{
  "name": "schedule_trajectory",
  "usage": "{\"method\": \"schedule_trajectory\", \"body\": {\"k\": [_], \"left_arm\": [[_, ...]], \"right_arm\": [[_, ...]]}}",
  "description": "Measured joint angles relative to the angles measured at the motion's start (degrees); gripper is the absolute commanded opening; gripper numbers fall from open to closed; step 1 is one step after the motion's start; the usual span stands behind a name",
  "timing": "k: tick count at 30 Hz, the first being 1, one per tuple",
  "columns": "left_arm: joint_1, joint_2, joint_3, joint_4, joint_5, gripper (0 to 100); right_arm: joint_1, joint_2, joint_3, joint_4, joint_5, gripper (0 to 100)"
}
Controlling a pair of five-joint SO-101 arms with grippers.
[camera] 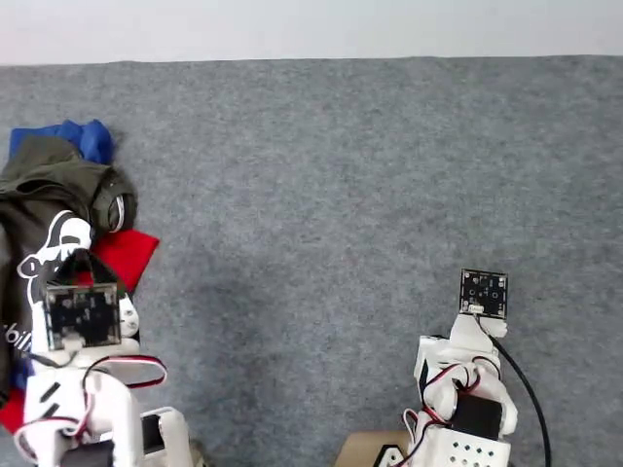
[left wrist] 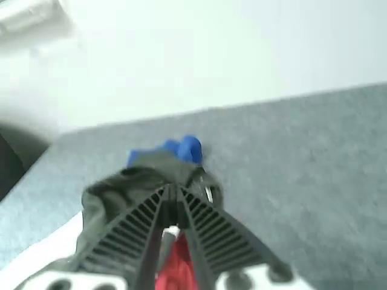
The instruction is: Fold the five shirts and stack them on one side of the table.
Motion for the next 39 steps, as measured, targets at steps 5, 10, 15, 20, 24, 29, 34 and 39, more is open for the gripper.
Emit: {"method": "schedule_trajectory", "body": {"k": [5, 10, 15, 20, 24, 29, 34, 39], "left_arm": [[0.0, 15.7, -16.9, 12.4, 1.2, 0], [0.0, 33.6, -33.9, 23.3, 1.6, 0], [-4.2, 50.2, -42.6, 23.6, 1.8, 0], [-7.2, 65.8, -47.9, 19.4, 1.8, 0], [-7.2, 76.2, -53.0, 17.9, -1.9, 0], [-9.2, 85.0, -57.1, 11.2, -9.8, 0], [-10.9, 92.3, -60.2, 3.6, -15.8, 1], [-11.8, 99.8, -63.7, 1.3, -25.6, 12]], "right_arm": [[0.0, 0.0, 0.0, 0.0, 0.0, 0.9], [0.0, 0.0, 0.0, 0.0, 0.0, 0.9], [0.0, 0.0, 0.0, 0.0, 0.0, 0.9], [0.0, 0.0, 0.0, 0.0, 0.0, 0.9], [0.0, 0.0, 0.0, 0.0, 0.0, 0.9], [0.0, 0.0, 0.0, 0.0, 0.0, 0.9], [0.0, 0.0, 0.0, 0.0, 0.0, 0.9], [0.0, 0.0, 0.0, 0.0, 0.0, 0.9]]}}
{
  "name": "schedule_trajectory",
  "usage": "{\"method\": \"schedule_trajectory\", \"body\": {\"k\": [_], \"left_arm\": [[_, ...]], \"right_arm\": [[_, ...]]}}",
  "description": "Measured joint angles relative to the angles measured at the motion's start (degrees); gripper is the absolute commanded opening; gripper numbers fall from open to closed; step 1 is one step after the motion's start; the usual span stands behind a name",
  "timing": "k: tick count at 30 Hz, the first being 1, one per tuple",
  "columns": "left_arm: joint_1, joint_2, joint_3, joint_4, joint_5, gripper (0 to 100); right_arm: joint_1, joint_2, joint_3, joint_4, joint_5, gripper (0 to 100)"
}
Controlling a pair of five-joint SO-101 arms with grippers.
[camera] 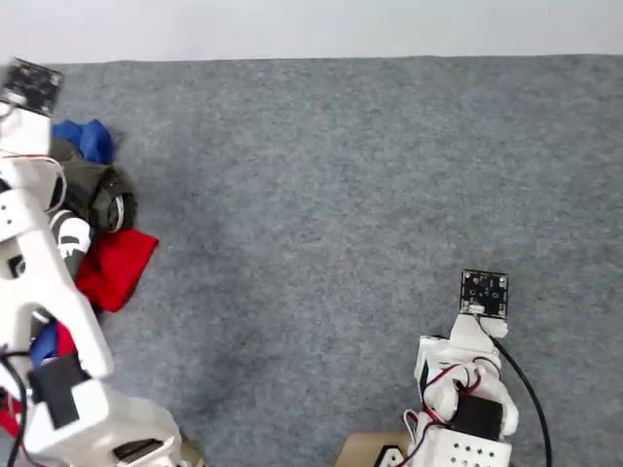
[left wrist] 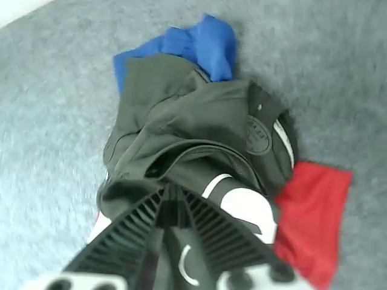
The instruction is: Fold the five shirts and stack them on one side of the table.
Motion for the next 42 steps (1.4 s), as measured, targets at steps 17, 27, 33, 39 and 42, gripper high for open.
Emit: {"method": "schedule_trajectory", "body": {"k": [17, 27, 33, 39, 42], "left_arm": [[-6.6, 20.5, -23.3, -0.1, -10.8, 26], [-6.6, 27.3, -26.2, 0.0, -13.0, 26], [-6.6, 30.1, -26.2, -0.1, -13.0, 13], [-5.9, 31.5, -26.2, -3.5, -12.7, 0], [-5.0, 31.5, -27.6, -3.7, -12.7, 0]], "right_arm": [[0.0, 0.0, 0.0, 0.0, 0.0, 0.9], [0.0, 0.0, 0.0, 0.0, 0.0, 0.9], [0.0, 0.0, 0.0, 0.0, 0.0, 0.9], [0.0, 0.0, 0.0, 0.0, 0.0, 0.9], [0.0, 0.0, 0.0, 0.0, 0.0, 0.9]]}}
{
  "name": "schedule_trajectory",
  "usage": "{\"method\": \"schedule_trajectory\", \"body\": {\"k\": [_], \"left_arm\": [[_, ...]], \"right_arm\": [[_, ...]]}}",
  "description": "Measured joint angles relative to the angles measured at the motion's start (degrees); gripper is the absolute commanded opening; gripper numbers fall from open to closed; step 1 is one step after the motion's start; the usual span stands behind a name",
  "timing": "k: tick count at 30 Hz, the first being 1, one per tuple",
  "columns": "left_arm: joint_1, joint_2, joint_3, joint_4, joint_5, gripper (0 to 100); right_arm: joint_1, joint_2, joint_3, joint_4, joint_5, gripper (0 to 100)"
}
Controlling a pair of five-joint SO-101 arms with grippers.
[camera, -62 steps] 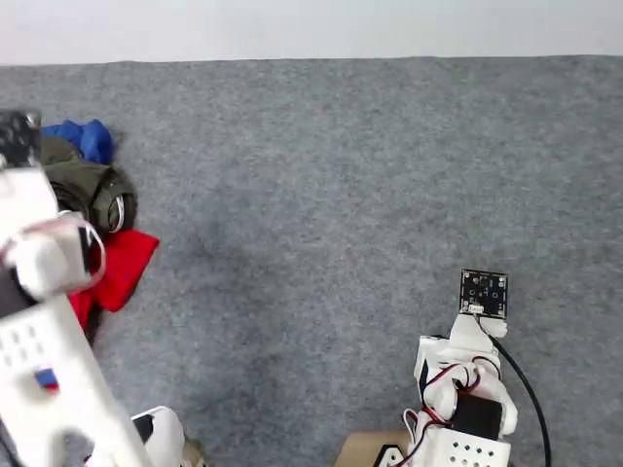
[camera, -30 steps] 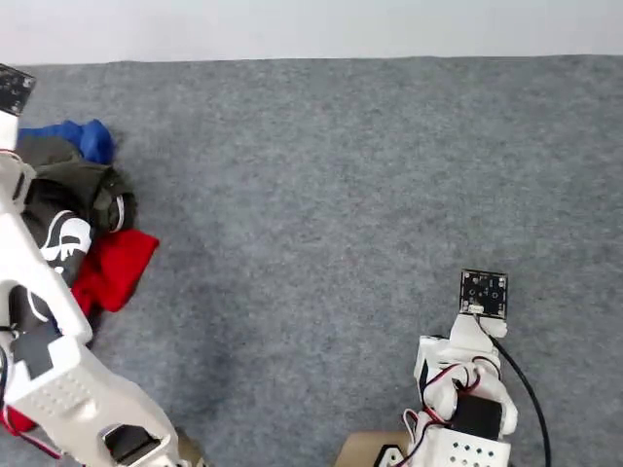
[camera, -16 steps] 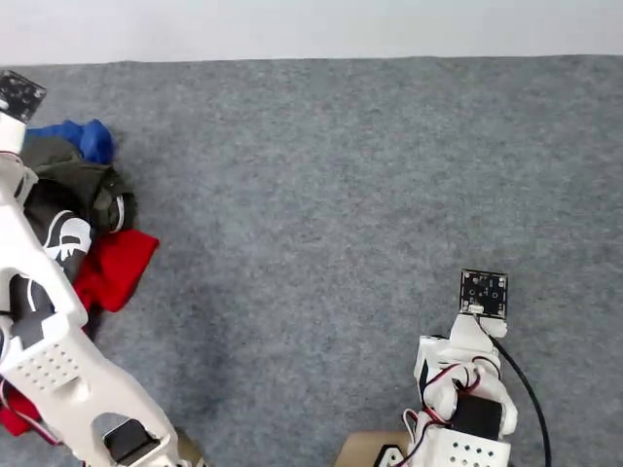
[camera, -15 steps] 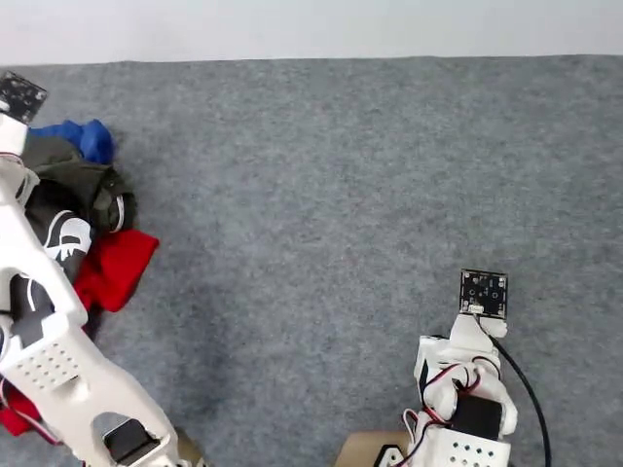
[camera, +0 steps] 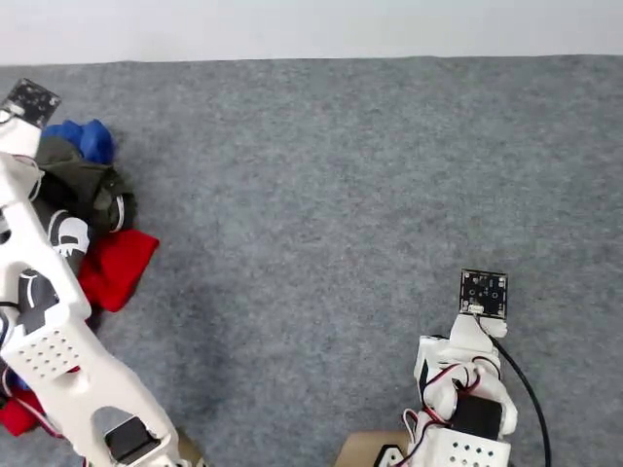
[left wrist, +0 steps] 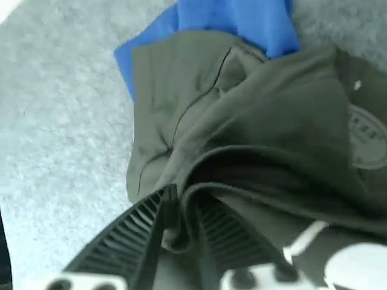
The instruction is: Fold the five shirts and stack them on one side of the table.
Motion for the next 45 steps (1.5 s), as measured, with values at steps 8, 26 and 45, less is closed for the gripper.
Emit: {"method": "schedule_trajectory", "body": {"k": [8, 26, 45], "left_arm": [[5.7, -4.7, -10.3, 13.0, -0.3, 0], [36.3, -18.7, -25.1, 32.4, 15.9, 0], [69.3, -18.9, -19.4, 32.4, 30.7, 0]], "right_arm": [[0.0, 0.0, 0.0, 0.0, 0.0, 0.9], [0.0, 0.0, 0.0, 0.0, 0.0, 0.9], [0.0, 0.0, 0.0, 0.0, 0.0, 0.9]]}}
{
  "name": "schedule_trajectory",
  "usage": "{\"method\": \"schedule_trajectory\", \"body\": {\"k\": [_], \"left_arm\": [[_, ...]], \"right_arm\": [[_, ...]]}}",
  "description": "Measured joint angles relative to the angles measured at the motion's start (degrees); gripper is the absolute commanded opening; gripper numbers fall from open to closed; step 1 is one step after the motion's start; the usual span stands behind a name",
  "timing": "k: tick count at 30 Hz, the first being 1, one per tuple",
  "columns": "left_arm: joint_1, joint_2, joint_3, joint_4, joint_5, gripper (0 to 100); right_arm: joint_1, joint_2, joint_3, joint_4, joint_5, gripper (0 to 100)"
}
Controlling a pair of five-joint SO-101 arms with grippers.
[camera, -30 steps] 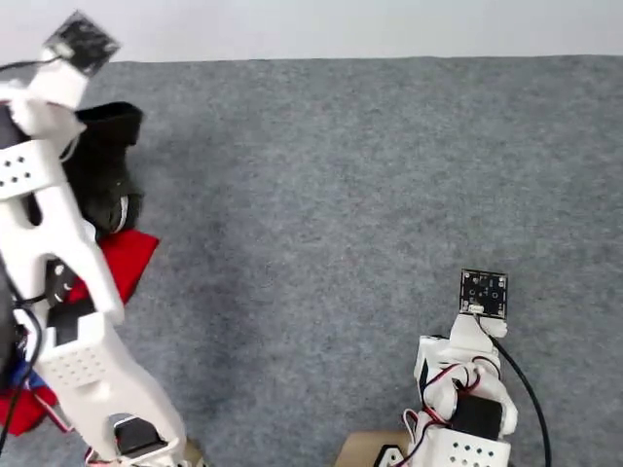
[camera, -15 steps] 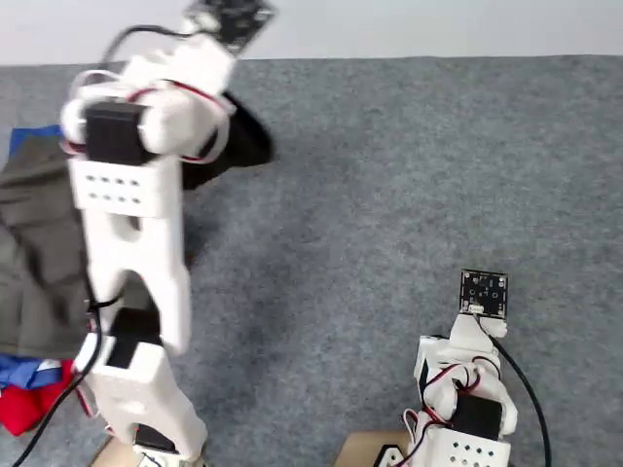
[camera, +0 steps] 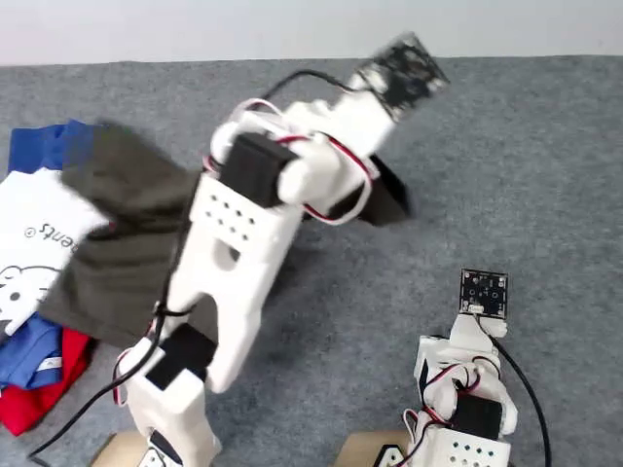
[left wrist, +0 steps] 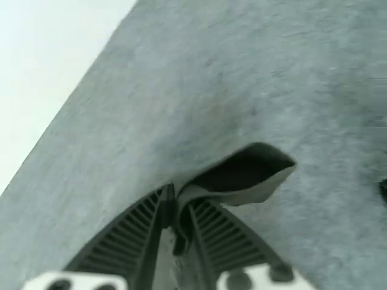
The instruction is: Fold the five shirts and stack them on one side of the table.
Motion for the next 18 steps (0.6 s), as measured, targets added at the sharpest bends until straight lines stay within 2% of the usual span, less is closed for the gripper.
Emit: {"method": "schedule_trajectory", "body": {"k": [3, 10, 18], "left_arm": [[1.8, 0.0, 0.0, 0.0, 0.0, 0], [1.0, -4.6, 0.4, 0.3, 0.2, 0], [1.0, -10.1, 9.1, 0.4, 2.0, 0]], "right_arm": [[0.0, 0.0, 0.0, 0.0, 0.0, 0.9], [0.0, 0.0, 0.0, 0.0, 0.0, 0.9], [0.0, 0.0, 0.0, 0.0, 0.0, 0.9]]}}
